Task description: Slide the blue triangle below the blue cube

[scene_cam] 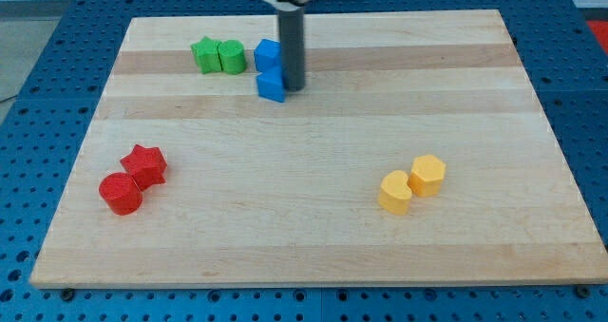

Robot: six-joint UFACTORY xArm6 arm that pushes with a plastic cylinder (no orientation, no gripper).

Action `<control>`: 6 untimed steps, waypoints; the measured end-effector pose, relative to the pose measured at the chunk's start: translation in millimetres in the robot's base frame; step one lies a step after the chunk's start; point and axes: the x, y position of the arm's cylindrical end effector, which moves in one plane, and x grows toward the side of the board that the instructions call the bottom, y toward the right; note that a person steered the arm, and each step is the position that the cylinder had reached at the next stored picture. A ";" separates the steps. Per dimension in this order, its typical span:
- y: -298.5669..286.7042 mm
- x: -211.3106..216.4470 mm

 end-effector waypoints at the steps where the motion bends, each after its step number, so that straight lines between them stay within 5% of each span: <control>1: -17.9 0.0; 3: 31.9 43.2; 5: -38.2 72.6; 6: -64.9 43.3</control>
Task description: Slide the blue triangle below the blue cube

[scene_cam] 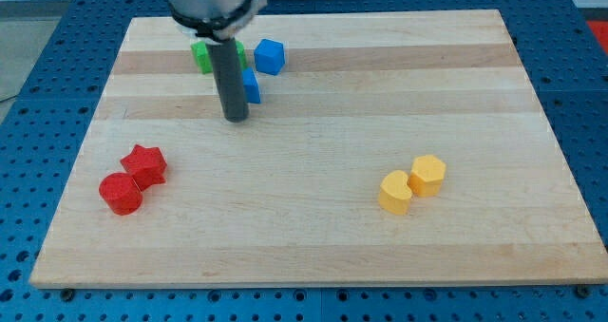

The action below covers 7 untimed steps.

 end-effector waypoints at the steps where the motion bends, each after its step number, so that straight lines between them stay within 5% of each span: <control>1: -2.2 -30.4; 7: 18.5 -48.9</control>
